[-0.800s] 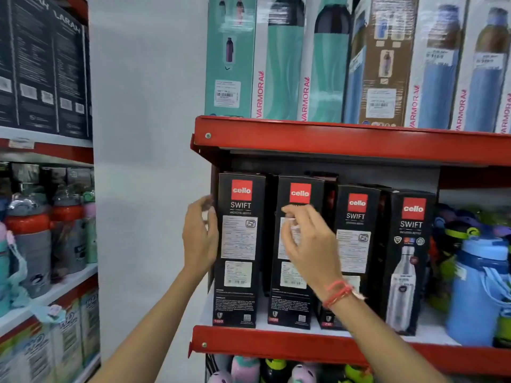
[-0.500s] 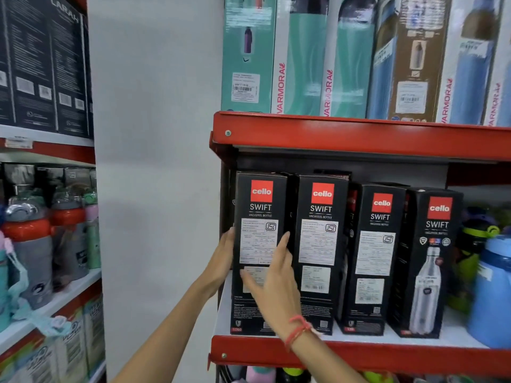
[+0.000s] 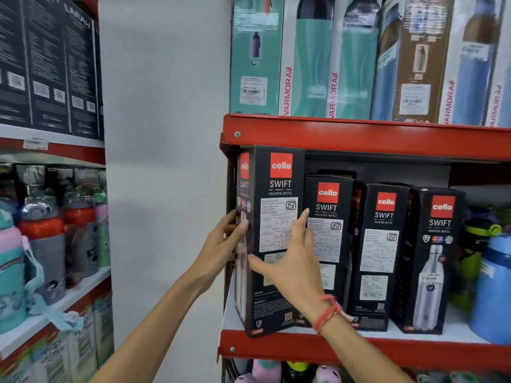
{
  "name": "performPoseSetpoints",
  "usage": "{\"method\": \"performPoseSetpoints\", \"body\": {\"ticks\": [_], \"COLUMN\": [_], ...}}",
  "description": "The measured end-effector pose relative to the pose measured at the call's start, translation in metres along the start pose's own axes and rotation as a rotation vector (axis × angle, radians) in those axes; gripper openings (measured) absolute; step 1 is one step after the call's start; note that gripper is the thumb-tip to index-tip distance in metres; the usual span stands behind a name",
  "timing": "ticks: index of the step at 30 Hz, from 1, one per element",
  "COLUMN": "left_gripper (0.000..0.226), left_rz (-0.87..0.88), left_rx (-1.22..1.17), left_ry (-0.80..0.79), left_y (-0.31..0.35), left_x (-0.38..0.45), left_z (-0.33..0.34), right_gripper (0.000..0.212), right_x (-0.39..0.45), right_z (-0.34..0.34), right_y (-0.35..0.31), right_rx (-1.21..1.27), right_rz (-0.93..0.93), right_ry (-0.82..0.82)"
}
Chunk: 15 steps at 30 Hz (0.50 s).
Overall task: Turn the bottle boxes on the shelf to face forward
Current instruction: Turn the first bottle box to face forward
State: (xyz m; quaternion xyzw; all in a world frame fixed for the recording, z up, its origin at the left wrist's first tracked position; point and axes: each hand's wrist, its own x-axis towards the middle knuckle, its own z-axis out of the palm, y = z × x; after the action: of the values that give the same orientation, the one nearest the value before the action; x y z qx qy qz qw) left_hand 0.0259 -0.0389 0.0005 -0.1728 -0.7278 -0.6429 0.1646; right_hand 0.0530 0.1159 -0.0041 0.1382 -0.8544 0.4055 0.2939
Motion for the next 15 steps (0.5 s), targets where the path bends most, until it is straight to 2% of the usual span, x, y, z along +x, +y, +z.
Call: {"method": "performPoseSetpoints", "body": {"ticks": [3,7,10,15], "left_gripper": [0.072,0.105,0.115,0.113], "left_rz": [0.023,-0.012,0.054,0.178], "left_rx": [0.076,0.136,0.167,0.243], "left_ry": [-0.011,-0.171,-0.066,0.049], "left_y": [0.000,-0.002,-0.002,-0.008], "left_x": [-0.017,-0.034,-0.040,-0.036], "left_z": [-0.011,-0.019,-0.016,0.003], "right_gripper": [0.133,0.126,0.119,0.105], "right_x": [0.004,0.012,0.018,0.034], "right_z": [-0.019,-0.031,-0.032,-0.032], "right_y": [0.014,0.034,0.040,0.036], "right_rx": [0.193,0.343,0.401,0.478], "right_rz": [0.000,0.006,0.000,-0.016], "right_ry": [-0.130,-0.282,-0.410,-0.477]}}
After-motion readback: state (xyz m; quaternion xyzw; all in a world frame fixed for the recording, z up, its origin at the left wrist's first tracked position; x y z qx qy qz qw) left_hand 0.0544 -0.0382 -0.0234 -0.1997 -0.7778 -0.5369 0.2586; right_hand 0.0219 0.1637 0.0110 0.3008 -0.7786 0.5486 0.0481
